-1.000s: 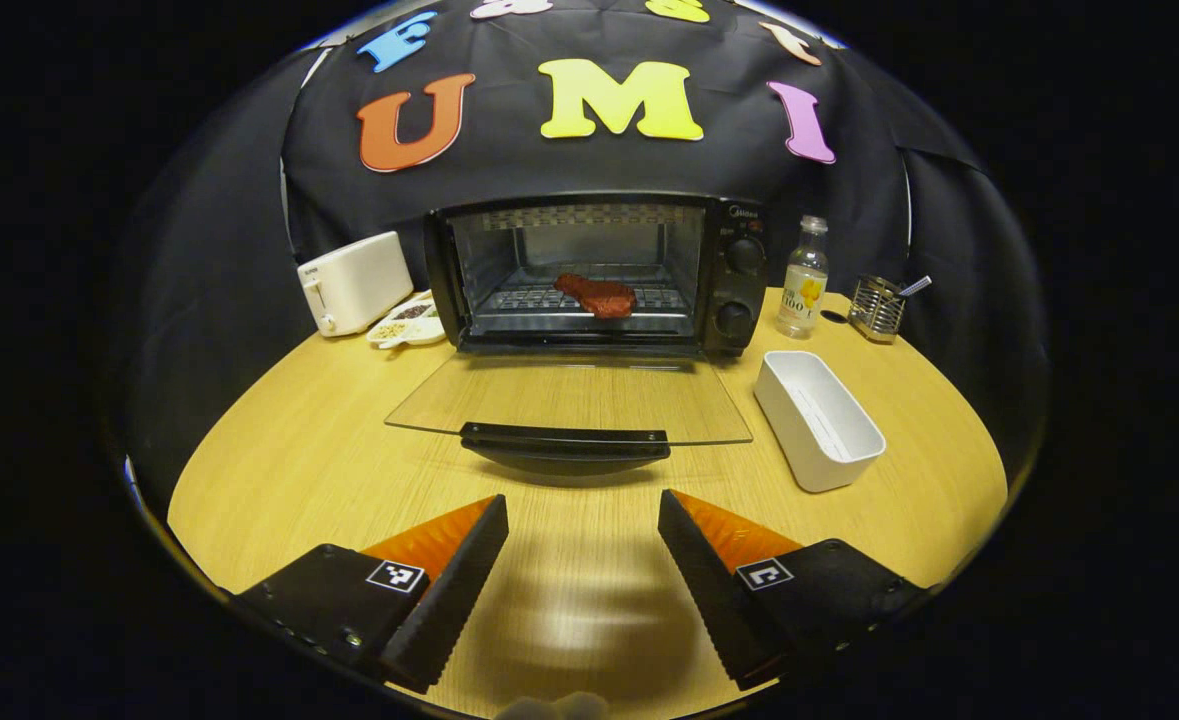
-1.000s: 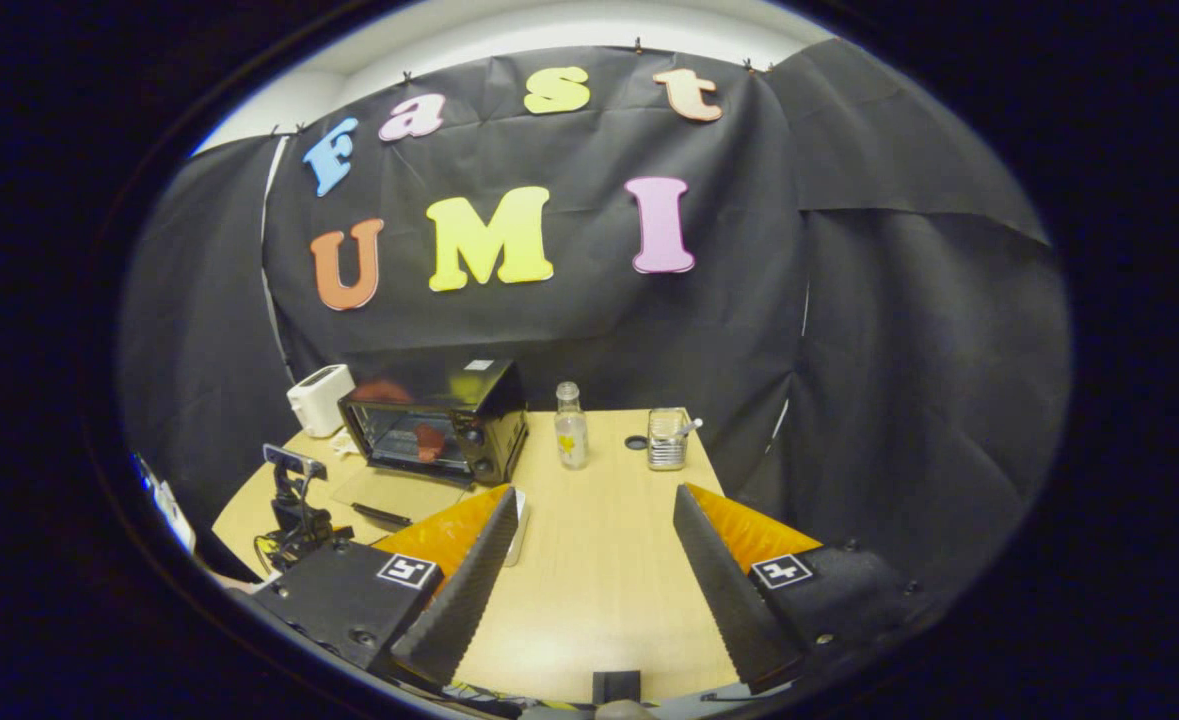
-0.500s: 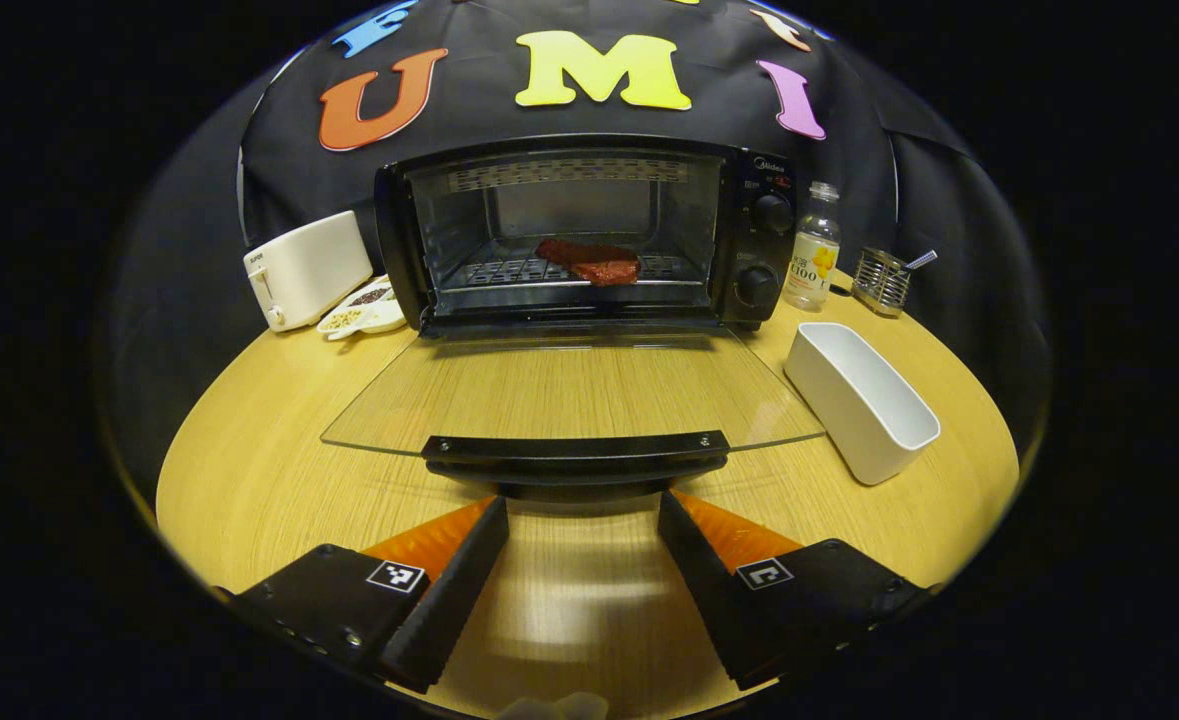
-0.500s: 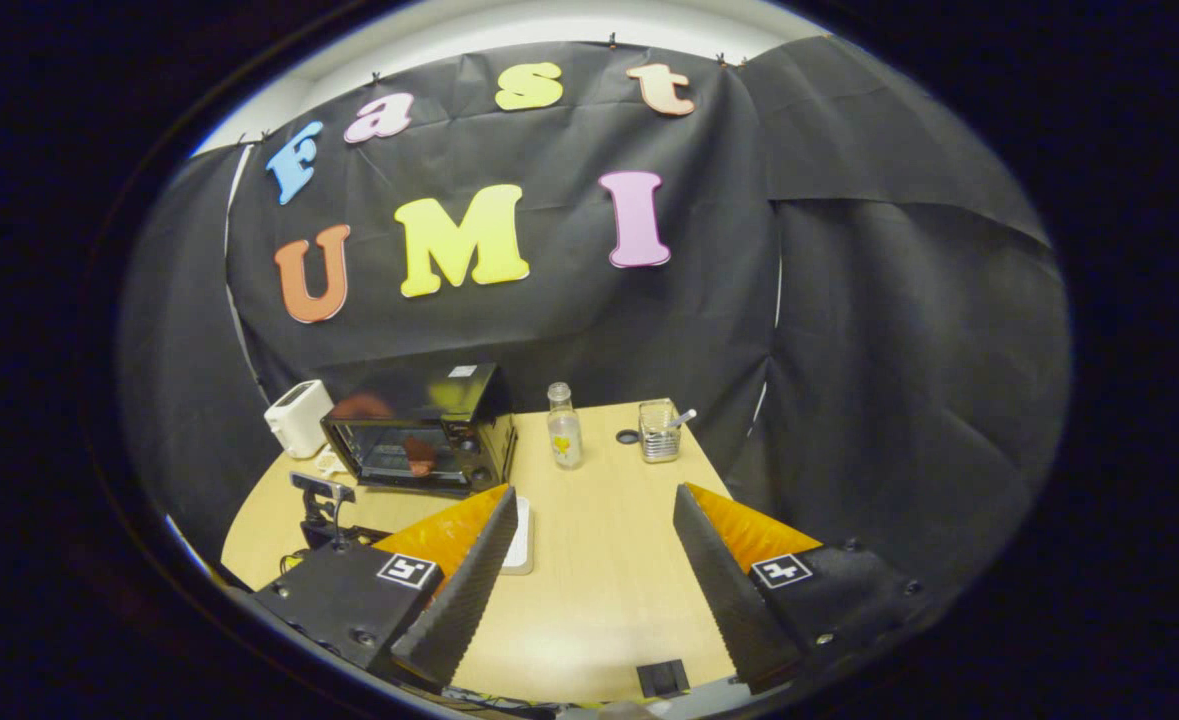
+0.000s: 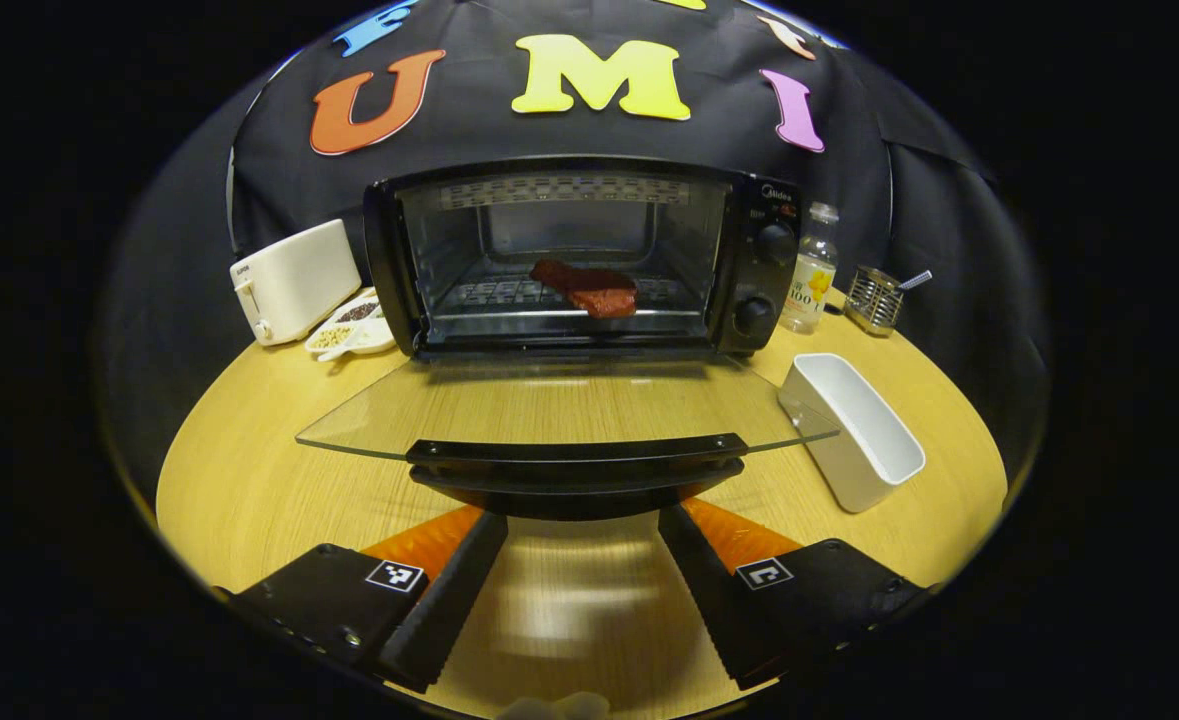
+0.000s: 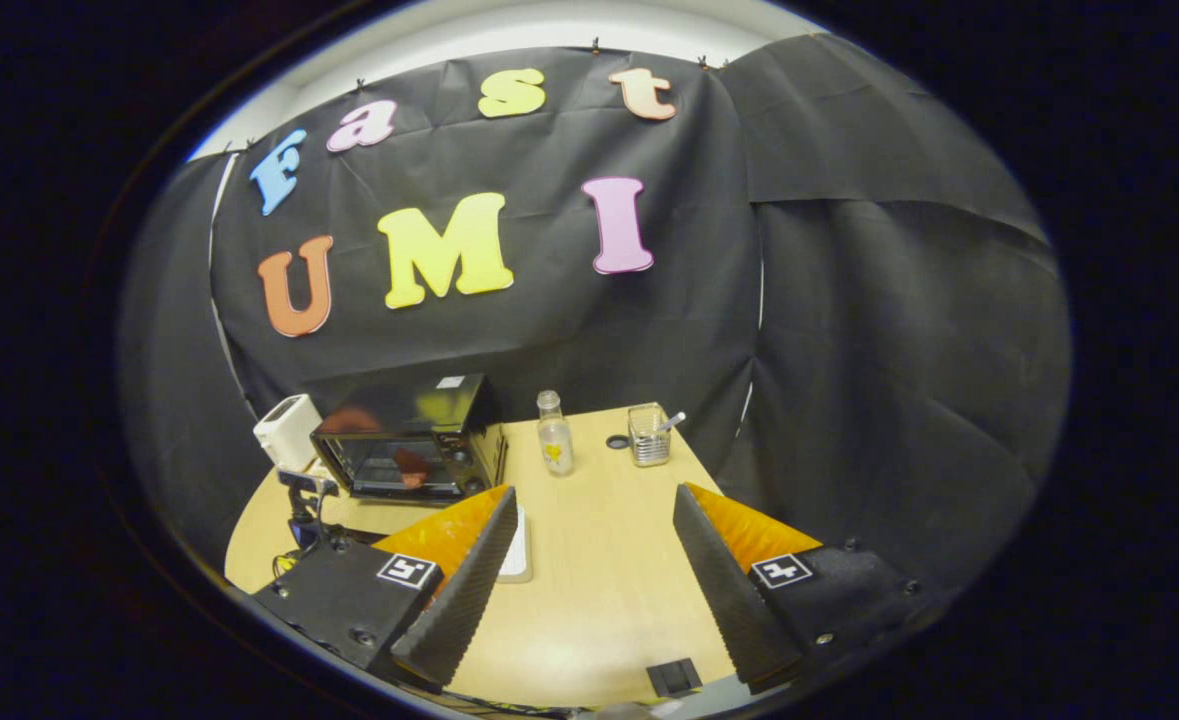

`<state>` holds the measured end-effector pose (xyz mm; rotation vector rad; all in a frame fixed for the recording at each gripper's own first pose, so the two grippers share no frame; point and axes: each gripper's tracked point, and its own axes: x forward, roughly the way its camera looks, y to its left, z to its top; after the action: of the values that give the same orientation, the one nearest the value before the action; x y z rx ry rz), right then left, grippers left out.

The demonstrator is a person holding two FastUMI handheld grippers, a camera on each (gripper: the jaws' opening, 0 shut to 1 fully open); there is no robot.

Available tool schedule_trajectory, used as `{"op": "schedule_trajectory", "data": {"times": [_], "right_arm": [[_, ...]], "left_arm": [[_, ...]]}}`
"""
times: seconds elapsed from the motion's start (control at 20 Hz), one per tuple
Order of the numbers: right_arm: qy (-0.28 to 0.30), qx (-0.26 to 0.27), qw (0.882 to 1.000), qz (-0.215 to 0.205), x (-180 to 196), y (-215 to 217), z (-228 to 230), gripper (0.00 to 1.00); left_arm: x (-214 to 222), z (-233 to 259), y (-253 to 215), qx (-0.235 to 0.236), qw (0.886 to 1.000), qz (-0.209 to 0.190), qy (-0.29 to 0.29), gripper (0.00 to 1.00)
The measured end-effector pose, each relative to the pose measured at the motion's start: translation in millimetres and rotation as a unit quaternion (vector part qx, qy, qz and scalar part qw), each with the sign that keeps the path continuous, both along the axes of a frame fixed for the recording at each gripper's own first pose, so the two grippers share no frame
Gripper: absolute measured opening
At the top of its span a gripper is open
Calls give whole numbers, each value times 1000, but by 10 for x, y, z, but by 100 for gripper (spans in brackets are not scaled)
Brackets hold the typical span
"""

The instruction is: Open the electric oven with the left hand, put the food in, and close the electric oven.

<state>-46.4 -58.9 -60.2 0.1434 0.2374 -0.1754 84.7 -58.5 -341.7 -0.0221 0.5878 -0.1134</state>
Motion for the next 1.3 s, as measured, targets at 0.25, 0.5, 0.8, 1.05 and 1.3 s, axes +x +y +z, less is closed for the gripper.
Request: {"op": "schedule_trajectory", "data": {"times": [0.25,0.5,0.8,1.05,1.3], "right_arm": [[-5,6,1000,-3,27,27,10,99],[-8,20,1000,-14,39,-41,-25,99],[-6,28,999,-32,-17,-177,-73,96],[-6,23,999,-37,-80,-226,-64,96],[-2,20,999,-32,-169,-217,-89,99]], "left_arm": [[236,392,-14,-5,1000,-8,-29,98],[519,730,-6,-6,998,-12,-54,97],[853,1017,3,-6,996,-9,-85,97],[832,978,-93,-5,997,-15,-81,97],[679,918,-146,-4,997,-18,-74,97]]}}
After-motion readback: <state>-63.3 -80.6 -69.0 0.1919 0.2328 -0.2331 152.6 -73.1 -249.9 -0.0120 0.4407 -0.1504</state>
